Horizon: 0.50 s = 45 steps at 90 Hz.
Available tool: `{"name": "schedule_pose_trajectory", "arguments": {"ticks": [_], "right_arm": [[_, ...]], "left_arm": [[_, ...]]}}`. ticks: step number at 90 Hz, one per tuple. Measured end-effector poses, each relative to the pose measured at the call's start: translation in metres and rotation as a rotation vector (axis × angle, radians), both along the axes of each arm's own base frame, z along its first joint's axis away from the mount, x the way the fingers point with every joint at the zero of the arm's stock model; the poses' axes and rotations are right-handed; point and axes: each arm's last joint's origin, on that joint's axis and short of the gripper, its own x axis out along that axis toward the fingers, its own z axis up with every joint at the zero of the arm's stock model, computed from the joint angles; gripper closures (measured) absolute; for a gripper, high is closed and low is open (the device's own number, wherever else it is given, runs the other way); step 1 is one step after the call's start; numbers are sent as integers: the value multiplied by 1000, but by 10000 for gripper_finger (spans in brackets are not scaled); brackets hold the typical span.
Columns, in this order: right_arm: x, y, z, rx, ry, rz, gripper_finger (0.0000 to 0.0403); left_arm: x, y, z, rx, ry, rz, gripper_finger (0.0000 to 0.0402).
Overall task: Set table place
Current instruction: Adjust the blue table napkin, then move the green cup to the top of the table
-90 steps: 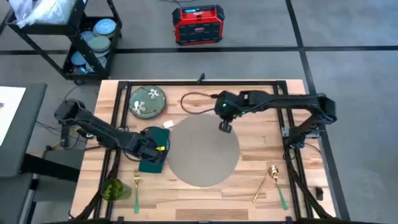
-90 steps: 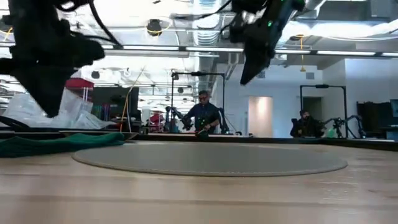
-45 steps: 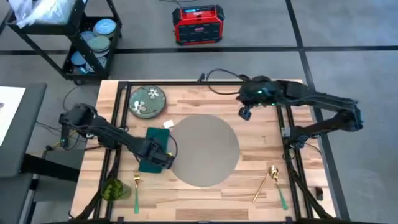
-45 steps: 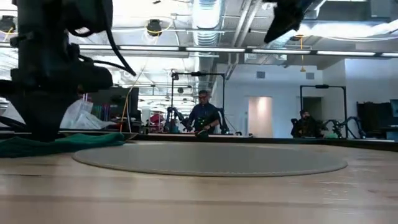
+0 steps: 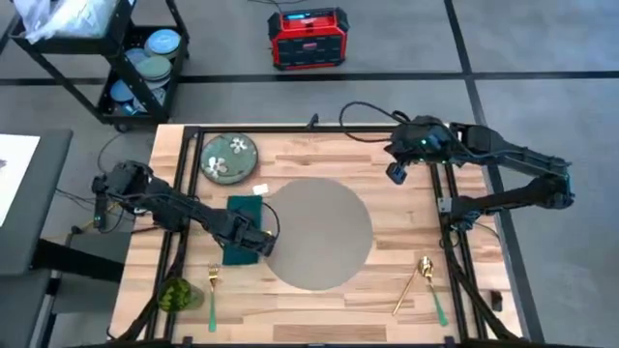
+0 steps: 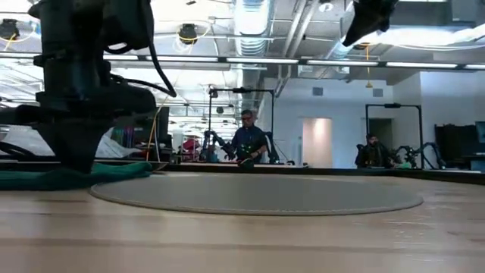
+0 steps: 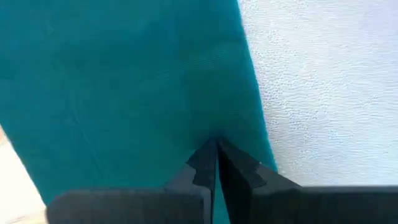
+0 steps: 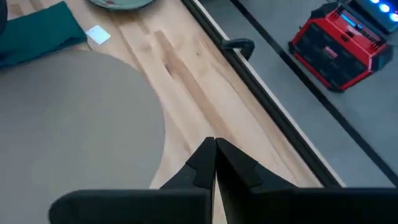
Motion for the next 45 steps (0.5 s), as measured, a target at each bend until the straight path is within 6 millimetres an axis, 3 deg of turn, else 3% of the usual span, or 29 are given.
{"name": "schedule_pose_trajectory", "arguments": {"ticks": [19,45], "right_arm": [[0,0,0,-4,5,7,403],[0,1,0,-13,16,40,403]], "left_arm": [[3,-9,11,-45,-75,2,401],[-21,-18,44,-61,-113,87,401]]}}
